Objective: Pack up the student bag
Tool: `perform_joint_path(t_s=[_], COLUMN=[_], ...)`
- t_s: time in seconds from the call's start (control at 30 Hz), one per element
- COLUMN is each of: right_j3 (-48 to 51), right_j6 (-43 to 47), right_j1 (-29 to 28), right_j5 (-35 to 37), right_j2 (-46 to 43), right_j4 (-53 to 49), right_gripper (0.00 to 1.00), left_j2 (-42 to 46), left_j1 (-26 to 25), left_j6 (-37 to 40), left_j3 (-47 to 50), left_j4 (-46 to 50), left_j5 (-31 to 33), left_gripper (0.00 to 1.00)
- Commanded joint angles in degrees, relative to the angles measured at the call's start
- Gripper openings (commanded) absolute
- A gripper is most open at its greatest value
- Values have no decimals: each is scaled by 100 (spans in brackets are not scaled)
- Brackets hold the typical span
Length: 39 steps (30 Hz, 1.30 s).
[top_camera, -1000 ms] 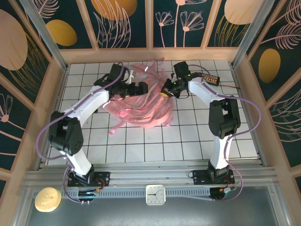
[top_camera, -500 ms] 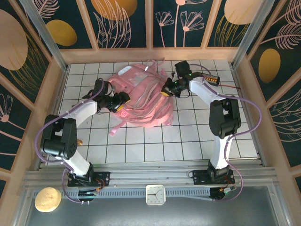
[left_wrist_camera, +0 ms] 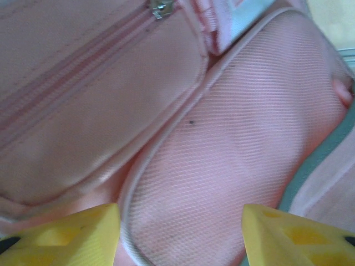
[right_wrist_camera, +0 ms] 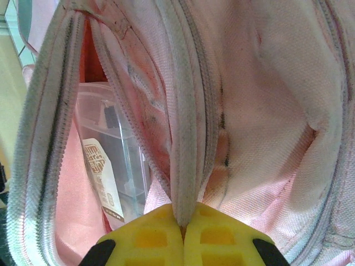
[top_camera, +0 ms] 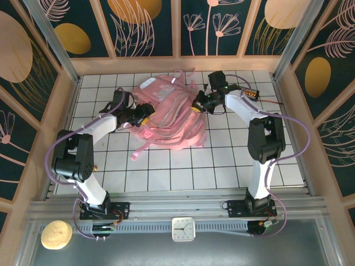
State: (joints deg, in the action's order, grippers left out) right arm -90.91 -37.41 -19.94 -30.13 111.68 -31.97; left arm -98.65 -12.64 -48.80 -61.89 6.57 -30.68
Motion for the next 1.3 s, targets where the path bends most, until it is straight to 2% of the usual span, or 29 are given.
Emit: perform_joint_path(t_s=[0.0,0.17,0.67,0.73,0.9,1.07,1.13,1.17,1.2,1.27], right_j3=[-20,-28,8,51,164,184,183,188,183,188], right_j6=[137,122,89,86,52,41,40,39,42,80], right_j1=[151,160,132,108,92,79,75,76,83,116], right_j5=[-98,-135,-169,-169,-194,-238,-239,-232,-226,-213], right_j2=[-417,-418,-403,-389,-355,-294,-281,-277,-279,-296], right_j4=[127,159,183,192,285,340,356,342,334,289], right_gripper=[0,0,0,0,0,0,0,0,0,0], left_j2=[-205,-340,-1028,-1055,-1143,-1220,-1248,-1252,-1238,-1150], left_j1=[34,34,-139,-145,-166,-271,-291,-291,-291,-291], left_j6=[-33,368,-118,-190,-243,-208,-272,-352,-416,-531], left_j3=[-46,-417,-546,-539,-529,-544,-478,-425,-382,-301], left_j4=[154,719,-187,-309,-514,-546,-653,-764,-840,-993], left_j5=[38,412,-48,-118,-318,-461,-523,-579,-595,-597], left_gripper=[59,59,54,50,33,31,20,6,0,0])
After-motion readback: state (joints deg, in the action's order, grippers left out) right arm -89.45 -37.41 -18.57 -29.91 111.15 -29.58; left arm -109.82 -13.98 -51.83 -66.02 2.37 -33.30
